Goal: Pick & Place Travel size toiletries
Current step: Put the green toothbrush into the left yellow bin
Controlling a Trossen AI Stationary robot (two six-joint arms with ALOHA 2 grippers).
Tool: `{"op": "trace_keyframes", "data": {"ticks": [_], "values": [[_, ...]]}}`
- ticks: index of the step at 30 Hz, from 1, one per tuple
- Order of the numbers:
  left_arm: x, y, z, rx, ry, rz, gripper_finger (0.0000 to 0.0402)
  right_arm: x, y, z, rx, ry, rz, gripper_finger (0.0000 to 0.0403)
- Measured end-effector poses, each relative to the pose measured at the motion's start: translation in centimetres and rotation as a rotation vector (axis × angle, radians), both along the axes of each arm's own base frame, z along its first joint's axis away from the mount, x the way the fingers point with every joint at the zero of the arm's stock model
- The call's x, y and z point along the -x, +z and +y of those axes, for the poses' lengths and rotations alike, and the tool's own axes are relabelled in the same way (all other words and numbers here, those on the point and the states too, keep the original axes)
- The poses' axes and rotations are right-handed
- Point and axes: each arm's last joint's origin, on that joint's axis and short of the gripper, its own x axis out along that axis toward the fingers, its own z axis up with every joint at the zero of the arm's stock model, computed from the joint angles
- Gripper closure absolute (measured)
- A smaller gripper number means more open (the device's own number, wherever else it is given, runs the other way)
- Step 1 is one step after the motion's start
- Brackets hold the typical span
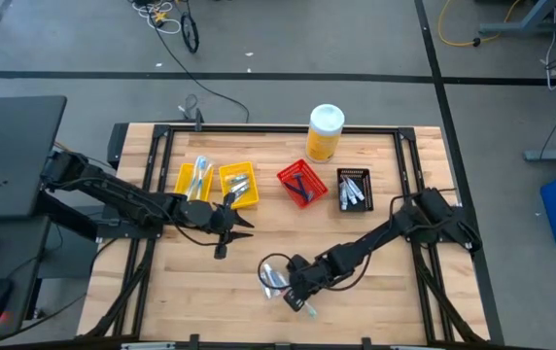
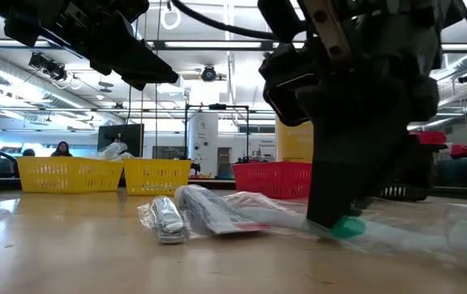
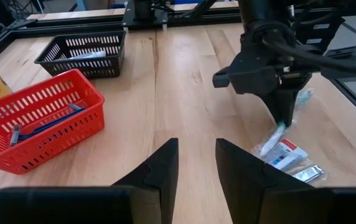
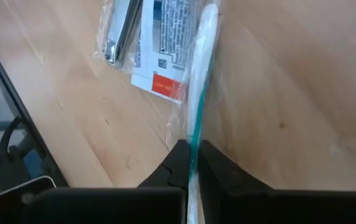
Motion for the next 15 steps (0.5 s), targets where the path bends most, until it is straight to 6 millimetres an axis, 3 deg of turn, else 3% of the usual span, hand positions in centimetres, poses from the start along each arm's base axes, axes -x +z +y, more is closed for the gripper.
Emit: {"op": "trace_keyframes", "data": {"ticks": [6, 15], "values": [[0.0, 0.0, 0.0, 0.000, 0.000, 0.000, 0.0287, -0.5, 0.3, -1.7, -0.018, 0.082, 0.012, 0.0381], [0.0, 0.0, 0.0, 0.001, 0.003, 0.000, 0.0287, 0.2, 4.9, -5.6, 0.241, 0.202, -0.066, 0.0382]]}}
